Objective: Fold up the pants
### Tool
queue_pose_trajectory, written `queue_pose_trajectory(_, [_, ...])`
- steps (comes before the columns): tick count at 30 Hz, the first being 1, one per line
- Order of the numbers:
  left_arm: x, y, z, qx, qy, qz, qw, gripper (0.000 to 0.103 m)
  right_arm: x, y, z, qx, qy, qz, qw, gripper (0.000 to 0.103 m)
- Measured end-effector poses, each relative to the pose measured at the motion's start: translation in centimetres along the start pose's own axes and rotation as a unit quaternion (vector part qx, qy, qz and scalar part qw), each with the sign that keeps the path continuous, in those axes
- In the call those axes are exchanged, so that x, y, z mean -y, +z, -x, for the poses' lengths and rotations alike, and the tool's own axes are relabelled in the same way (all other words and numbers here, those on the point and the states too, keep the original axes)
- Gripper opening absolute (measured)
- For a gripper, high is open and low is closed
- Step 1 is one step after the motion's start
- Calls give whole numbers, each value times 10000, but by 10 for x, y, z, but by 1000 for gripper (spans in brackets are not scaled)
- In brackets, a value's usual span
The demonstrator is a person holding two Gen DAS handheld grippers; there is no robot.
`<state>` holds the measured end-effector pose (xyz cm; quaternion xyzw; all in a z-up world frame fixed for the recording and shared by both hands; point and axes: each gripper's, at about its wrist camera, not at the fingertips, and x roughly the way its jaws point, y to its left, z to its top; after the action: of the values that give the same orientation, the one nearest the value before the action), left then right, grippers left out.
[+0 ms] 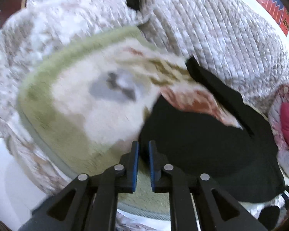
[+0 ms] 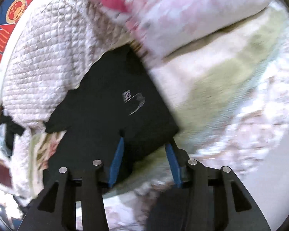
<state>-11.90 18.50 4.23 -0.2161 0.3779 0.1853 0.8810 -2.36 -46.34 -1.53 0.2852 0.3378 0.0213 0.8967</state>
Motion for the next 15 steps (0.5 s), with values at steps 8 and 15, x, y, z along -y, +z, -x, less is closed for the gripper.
queue_pose_trajectory(8, [80,8,-11,-20,-922,-865,9920,23,-70,1,-16,295,59,1651,9858,44])
queue_pose_trajectory(15, [105,-19,-57,-841,-1019,-1221,9837,24,-55,22,-52,-267,-560,1307,9895,20])
